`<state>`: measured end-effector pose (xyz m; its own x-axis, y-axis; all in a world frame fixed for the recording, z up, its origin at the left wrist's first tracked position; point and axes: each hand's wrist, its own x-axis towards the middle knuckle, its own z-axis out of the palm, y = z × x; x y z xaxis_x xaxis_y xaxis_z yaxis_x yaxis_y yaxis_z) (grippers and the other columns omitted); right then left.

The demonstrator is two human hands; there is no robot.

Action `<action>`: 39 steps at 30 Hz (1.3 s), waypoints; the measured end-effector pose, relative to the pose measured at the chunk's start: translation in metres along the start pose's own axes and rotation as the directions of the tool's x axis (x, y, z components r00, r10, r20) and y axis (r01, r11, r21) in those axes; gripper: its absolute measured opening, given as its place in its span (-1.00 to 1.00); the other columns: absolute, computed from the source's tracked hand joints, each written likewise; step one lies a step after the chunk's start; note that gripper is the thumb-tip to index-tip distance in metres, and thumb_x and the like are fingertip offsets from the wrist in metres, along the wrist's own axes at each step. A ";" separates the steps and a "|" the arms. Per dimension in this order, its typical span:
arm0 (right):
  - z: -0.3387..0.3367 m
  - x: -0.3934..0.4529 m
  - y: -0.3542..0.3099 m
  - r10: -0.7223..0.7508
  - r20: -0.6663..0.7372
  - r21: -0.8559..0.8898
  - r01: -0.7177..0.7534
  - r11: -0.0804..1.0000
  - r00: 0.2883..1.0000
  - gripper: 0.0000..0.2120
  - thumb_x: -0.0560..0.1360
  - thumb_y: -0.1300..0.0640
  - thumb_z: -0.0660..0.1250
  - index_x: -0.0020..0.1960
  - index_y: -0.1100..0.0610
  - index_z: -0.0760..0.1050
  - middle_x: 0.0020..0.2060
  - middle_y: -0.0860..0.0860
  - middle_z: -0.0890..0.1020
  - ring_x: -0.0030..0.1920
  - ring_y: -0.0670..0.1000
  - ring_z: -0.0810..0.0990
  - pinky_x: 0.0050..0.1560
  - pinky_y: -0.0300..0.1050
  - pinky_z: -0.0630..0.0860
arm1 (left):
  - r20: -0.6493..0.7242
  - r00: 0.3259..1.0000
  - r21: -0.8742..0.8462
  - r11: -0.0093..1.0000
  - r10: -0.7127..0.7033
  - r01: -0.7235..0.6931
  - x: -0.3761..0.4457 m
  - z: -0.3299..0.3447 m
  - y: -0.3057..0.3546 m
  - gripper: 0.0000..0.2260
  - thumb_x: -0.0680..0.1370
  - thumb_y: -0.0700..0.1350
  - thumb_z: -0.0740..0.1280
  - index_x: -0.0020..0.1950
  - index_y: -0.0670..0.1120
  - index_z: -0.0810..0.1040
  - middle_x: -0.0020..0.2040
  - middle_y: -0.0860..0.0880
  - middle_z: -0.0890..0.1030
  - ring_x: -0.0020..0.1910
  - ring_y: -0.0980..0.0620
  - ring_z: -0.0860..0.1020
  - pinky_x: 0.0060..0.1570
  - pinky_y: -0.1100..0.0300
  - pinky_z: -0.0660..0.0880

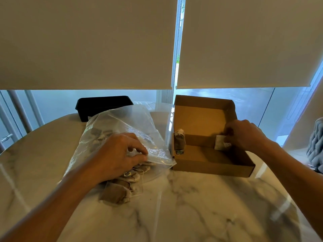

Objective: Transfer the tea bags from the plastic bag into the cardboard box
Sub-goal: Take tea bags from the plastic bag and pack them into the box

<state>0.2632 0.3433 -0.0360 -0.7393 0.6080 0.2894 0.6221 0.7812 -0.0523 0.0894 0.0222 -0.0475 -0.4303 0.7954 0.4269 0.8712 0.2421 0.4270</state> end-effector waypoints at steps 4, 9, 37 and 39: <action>-0.001 0.001 0.008 0.000 0.000 0.036 0.000 0.999 1.000 -0.86 0.45 0.07 0.44 -0.03 0.07 0.55 -0.14 0.06 0.61 -0.23 0.03 0.52 -0.11 -0.07 0.54 | 0.005 1.000 0.000 1.000 -0.008 0.008 -0.001 -0.001 0.002 -0.87 0.39 0.01 0.49 -0.09 0.14 0.66 -0.14 0.23 0.57 -0.16 0.23 0.51 -0.21 0.42 0.40; -0.014 -0.001 0.013 -0.013 0.027 0.085 0.011 0.996 1.000 -0.84 0.41 0.18 0.47 -0.17 -0.02 0.50 -0.16 0.03 0.64 -0.23 0.03 0.56 -0.15 -0.08 0.53 | -0.016 1.000 -0.007 1.000 -0.024 0.024 -0.005 -0.005 0.005 -0.77 0.37 -0.05 0.52 -0.10 0.18 0.54 -0.18 0.27 0.51 -0.13 0.33 0.46 -0.26 0.44 0.35; 0.003 -0.078 -0.171 -0.576 -0.049 0.490 0.522 0.698 0.816 -0.61 0.52 0.05 0.33 0.34 -0.10 0.43 0.23 -0.21 0.43 0.08 -0.23 0.37 -0.08 -0.48 0.33 | 0.055 0.987 0.202 0.969 -0.153 0.139 -0.101 0.005 -0.009 -0.52 0.48 0.23 0.13 0.40 0.22 0.32 0.24 0.30 0.41 0.21 0.27 0.41 0.20 0.21 0.41; 0.006 -0.079 -0.170 -0.573 -0.062 0.516 0.517 0.682 0.817 -0.63 0.52 0.05 0.33 0.32 -0.09 0.46 0.20 -0.21 0.46 0.07 -0.22 0.39 -0.12 -0.51 0.32 | 0.069 0.989 0.200 0.973 -0.130 0.114 -0.100 0.003 -0.007 -0.61 0.53 0.14 0.22 0.36 0.23 0.38 0.18 0.31 0.41 0.16 0.30 0.41 0.17 0.28 0.40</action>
<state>0.2139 0.1633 -0.0553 -0.9447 0.0405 0.3253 -0.0911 0.9208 -0.3793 0.1274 -0.0574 -0.0958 -0.5226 0.7937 0.3114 0.8460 0.4372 0.3052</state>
